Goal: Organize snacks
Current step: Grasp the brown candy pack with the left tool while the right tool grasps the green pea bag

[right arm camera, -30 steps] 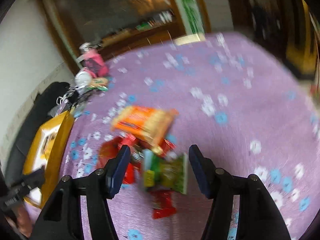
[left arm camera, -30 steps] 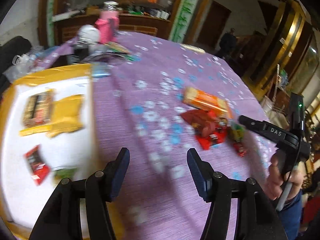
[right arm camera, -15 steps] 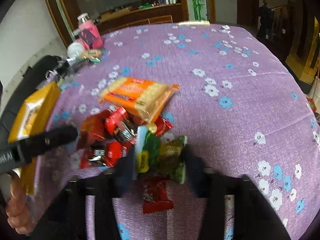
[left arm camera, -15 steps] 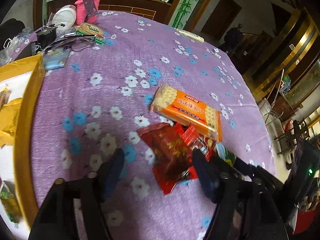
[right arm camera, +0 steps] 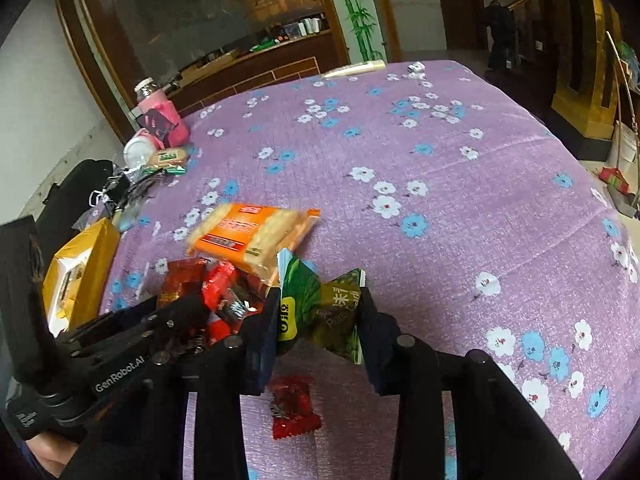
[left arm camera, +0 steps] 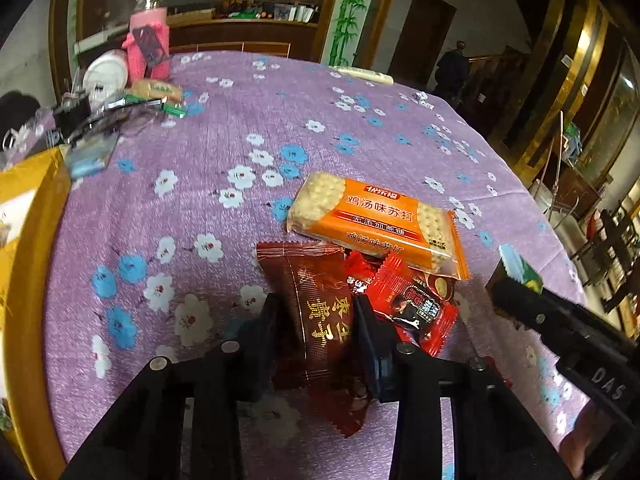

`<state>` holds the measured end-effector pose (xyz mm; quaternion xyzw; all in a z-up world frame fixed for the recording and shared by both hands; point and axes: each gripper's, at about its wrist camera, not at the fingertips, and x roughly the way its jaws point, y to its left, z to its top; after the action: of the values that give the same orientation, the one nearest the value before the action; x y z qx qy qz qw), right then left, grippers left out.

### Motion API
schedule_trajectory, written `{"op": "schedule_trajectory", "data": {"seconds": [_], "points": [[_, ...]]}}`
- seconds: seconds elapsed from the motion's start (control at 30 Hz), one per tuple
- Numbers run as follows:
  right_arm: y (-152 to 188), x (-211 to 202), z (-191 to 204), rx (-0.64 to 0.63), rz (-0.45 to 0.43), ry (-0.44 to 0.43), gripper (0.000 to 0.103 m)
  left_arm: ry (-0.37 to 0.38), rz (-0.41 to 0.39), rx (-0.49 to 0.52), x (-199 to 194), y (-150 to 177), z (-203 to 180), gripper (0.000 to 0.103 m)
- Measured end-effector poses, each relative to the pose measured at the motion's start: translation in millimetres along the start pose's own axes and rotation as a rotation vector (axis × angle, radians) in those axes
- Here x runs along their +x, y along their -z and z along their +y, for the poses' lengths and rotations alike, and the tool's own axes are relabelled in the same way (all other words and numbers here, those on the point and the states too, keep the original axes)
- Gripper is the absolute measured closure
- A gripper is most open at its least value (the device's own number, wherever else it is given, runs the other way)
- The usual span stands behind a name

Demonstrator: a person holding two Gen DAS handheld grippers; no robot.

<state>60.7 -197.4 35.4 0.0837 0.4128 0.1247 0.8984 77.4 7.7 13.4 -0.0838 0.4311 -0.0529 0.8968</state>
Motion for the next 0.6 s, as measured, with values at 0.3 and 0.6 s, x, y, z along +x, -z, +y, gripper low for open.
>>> {"op": "schedule_trajectory", "data": {"seconds": [0.3, 0.6], "points": [[-1, -13, 9, -0.026, -0.068, -0.052, 0.069, -0.061, -0.141, 0.06, -21, -2, -10, 0.067], [1, -18, 21, -0.087, -0.113, -0.029, 0.069, -0.117, -0.205, 0.124, -34, 2, -24, 0.067]]}}
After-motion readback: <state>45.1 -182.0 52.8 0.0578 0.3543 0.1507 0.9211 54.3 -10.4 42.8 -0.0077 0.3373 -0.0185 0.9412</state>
